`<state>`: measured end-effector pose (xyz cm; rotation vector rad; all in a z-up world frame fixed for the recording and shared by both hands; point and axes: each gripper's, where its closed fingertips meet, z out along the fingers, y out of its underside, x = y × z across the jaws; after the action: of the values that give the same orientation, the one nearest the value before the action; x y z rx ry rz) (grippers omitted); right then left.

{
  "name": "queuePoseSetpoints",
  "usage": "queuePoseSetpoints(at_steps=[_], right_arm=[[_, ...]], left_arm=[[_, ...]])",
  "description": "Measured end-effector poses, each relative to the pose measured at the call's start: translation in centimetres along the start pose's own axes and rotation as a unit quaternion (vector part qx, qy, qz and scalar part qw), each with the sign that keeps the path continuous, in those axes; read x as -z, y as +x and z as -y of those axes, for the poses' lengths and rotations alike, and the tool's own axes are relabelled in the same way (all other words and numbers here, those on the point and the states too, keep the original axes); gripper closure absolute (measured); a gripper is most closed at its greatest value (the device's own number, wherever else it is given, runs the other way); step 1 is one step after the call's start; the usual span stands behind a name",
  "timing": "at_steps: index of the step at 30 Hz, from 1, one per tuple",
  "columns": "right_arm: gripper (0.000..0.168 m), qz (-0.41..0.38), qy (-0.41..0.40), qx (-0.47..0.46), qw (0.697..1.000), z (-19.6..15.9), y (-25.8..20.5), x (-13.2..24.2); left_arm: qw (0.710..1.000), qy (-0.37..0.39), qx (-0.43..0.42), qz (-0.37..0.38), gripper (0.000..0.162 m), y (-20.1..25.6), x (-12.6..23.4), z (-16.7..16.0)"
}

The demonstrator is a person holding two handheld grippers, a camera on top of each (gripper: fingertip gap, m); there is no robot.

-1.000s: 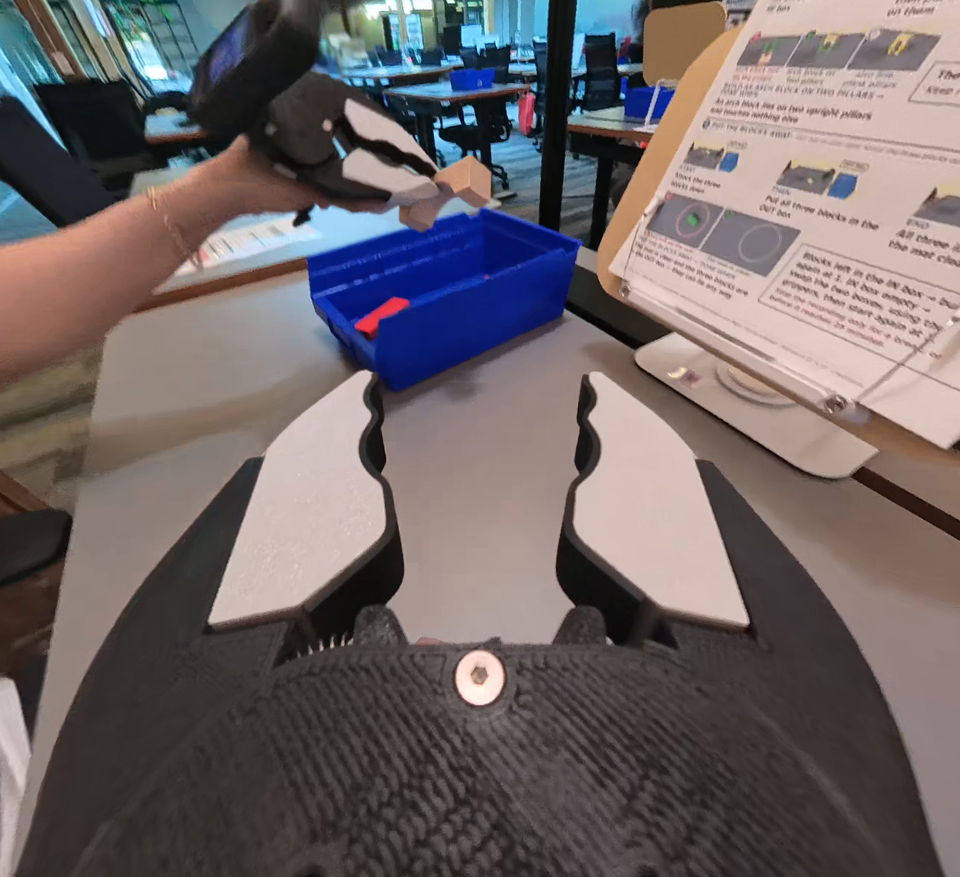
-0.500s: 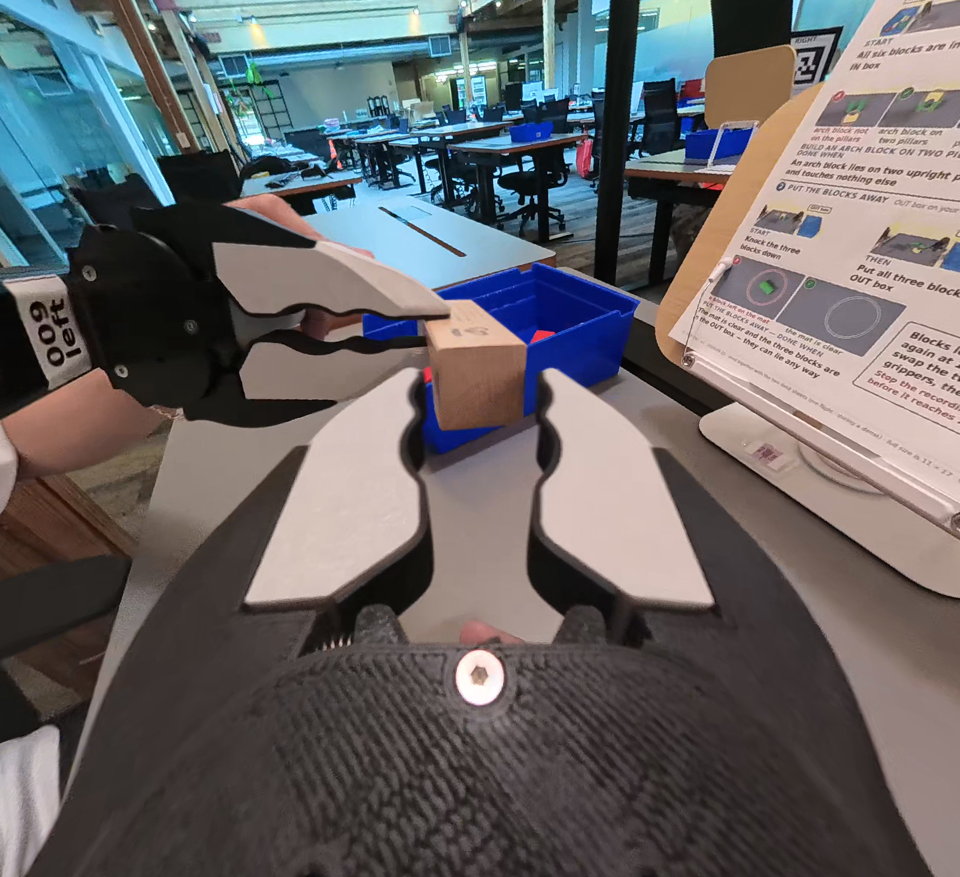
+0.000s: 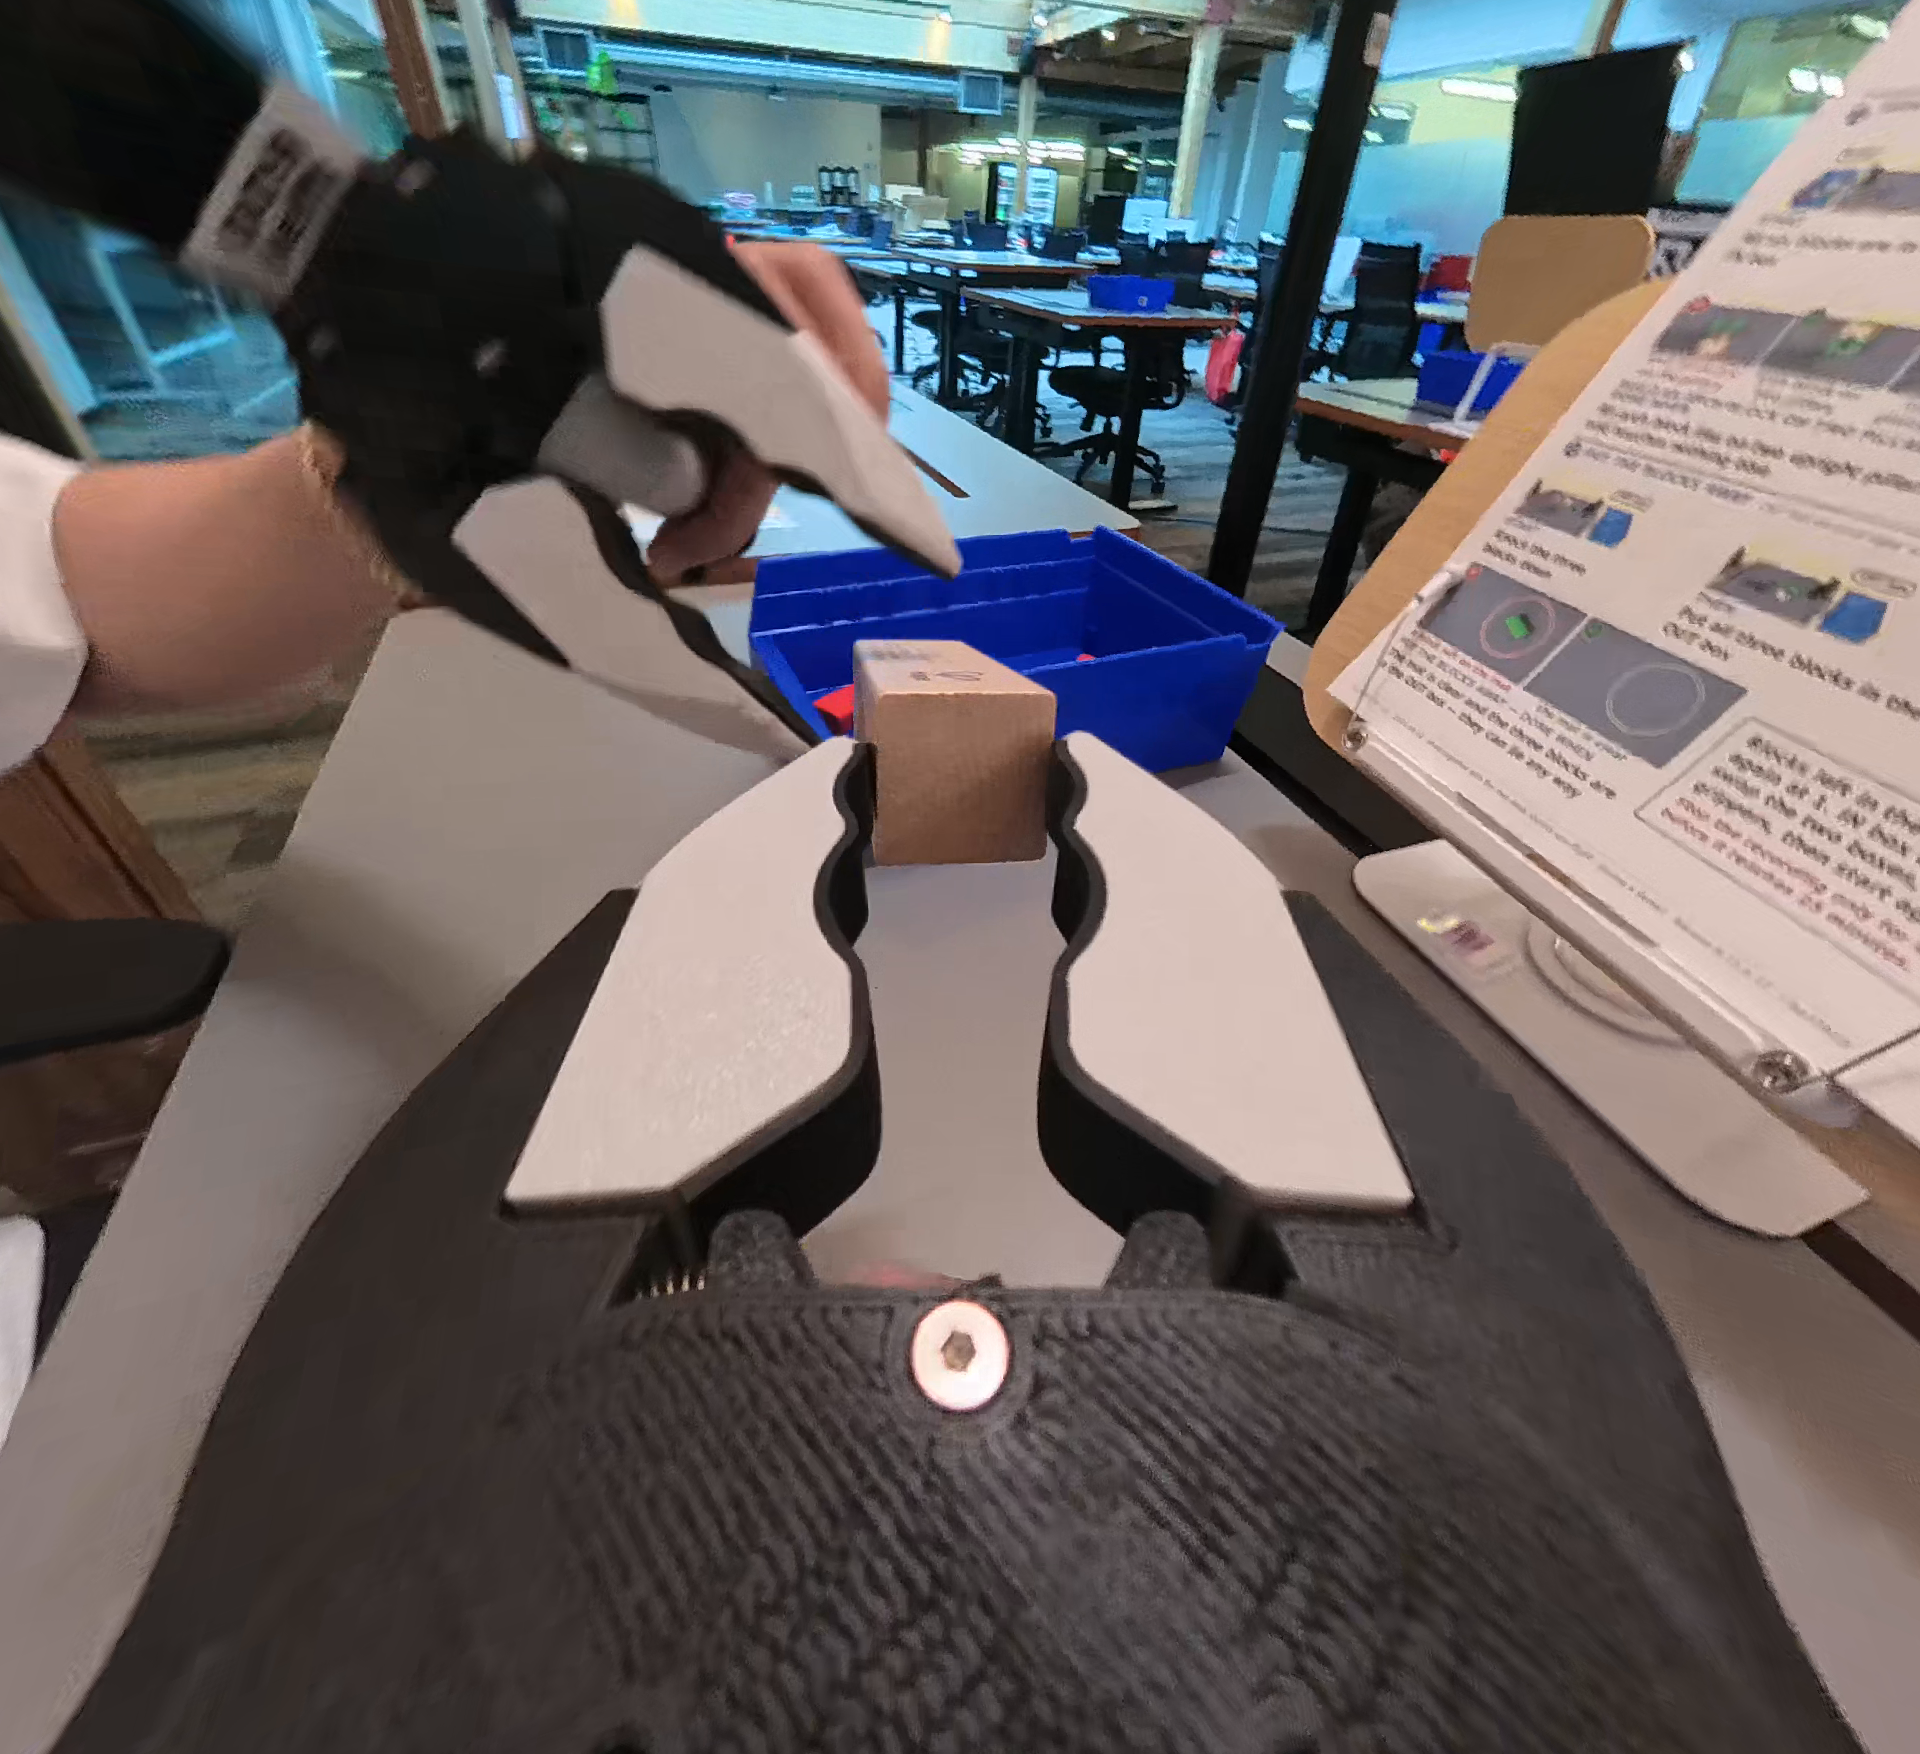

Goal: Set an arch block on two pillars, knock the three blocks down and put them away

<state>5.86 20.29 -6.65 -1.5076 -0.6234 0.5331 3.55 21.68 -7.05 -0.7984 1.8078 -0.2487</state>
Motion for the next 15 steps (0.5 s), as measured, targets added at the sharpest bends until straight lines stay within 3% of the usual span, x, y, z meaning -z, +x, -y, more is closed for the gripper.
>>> queuePoseSetpoints(at_steps=[2,4,8,15], right_arm=[[0.135,0.019,0.003,0.043,0.999,-0.3,-0.7,0.5],[0.136,0.023,0.000,0.057,0.998,-0.7,-0.8,0.8],[0.136,0.034,0.014,0.073,0.997,-0.6,-1.6,1.1],[0.135,0.039,0.016,0.097,0.994,-0.4,-2.4,1.6]], left_arm=[[0.997,0.013,0.046,-0.062,0.111,0.1,0.8,0.5],[0.990,0.022,0.075,-0.117,0.114,0.3,1.4,1.0],[0.977,-0.008,0.087,-0.195,0.111,1.3,1.3,0.6],[0.964,-0.022,0.091,-0.250,0.122,3.0,-0.2,1.1]])
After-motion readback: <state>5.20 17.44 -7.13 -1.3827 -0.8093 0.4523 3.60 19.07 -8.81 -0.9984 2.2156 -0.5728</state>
